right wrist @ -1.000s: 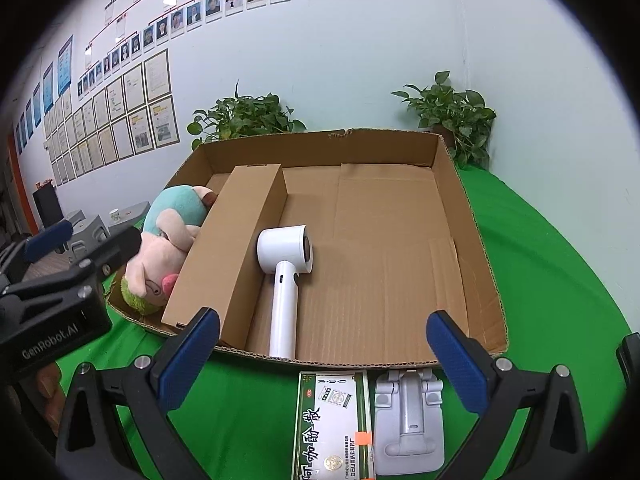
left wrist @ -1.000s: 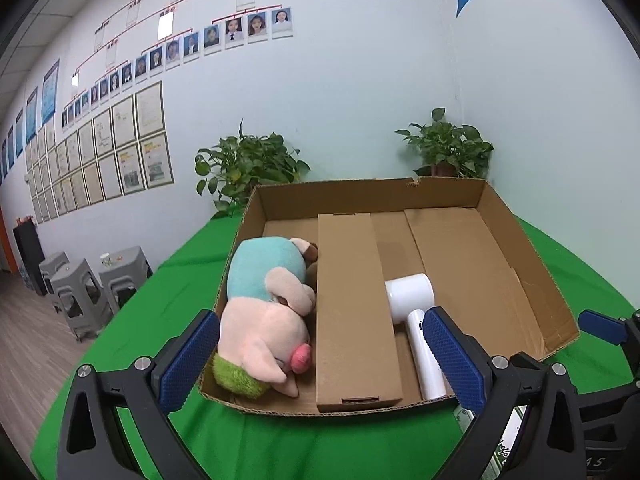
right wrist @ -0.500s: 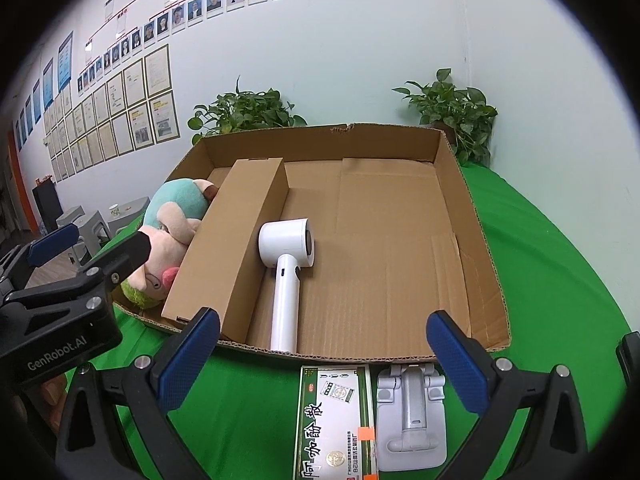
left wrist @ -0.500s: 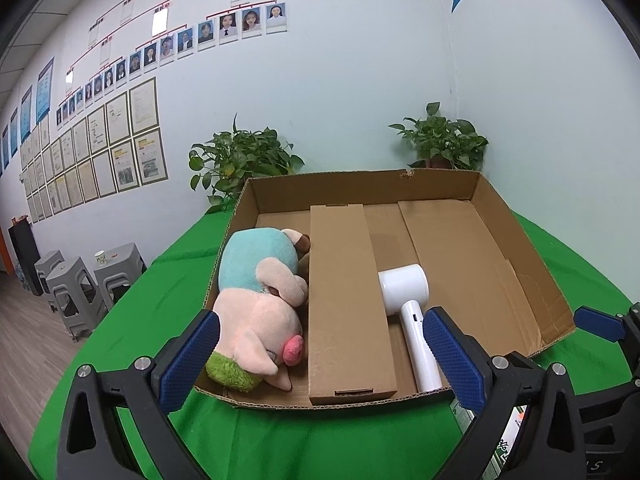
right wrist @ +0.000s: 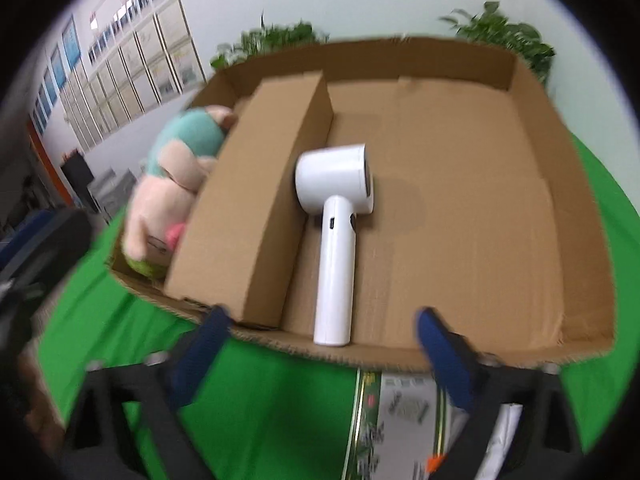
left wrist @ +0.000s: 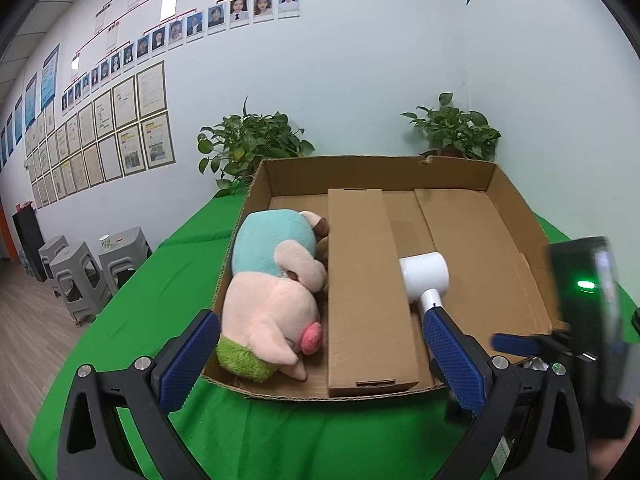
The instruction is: Organize objects
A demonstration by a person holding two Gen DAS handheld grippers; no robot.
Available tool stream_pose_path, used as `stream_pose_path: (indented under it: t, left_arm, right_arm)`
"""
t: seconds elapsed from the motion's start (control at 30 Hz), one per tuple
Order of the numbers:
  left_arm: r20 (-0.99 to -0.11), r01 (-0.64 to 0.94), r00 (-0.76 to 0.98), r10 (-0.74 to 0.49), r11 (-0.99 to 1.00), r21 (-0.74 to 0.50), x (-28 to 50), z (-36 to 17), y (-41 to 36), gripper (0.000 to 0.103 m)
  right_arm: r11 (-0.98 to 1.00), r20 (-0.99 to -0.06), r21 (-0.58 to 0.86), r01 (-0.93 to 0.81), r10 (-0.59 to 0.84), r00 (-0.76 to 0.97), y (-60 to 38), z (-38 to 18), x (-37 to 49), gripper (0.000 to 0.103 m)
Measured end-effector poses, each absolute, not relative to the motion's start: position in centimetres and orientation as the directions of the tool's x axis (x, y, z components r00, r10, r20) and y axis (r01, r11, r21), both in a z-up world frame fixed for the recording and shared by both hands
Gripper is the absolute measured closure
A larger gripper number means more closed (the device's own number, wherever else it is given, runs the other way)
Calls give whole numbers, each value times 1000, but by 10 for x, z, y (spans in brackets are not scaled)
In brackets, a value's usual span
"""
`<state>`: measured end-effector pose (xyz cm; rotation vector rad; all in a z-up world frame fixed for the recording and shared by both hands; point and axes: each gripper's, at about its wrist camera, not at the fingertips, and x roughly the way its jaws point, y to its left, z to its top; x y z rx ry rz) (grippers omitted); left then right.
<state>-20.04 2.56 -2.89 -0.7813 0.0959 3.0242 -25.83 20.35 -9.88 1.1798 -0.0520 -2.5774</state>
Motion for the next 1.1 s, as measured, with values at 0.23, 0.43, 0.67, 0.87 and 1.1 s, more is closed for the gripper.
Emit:
stream_pose_path:
  t: [0.23, 0.43, 0.67, 0.87, 1.1]
  left_arm:
    - [-490, -5, -871, -24, -998, 58, -202, -32, 13, 1]
    - [-491, 2, -871, -28, -999, 53, -203, -35, 9, 1]
    - [-496, -3, -868, -21, -999, 46, -205, -36, 12, 1]
    - [-494, -9, -870, -17, -999, 51, -204, -35, 14, 1]
    - [-493, -15, -870, -12, -999, 51, -204, -35, 15, 1]
  right_arm:
    - [-967, -810, 108, 229, -219, -543, 193, -124, -291, 68]
    - [-964, -829, 132, 231, -235, -508, 189, -135, -289, 77]
    - [-962, -823, 179, 208, -262, -503, 194, -136, -280, 77]
    - [-956, -821, 204, 209, -284, -495, 191, -138, -273, 77]
    - [-966, -807, 150, 213, -244, -539, 191, -133, -255, 60]
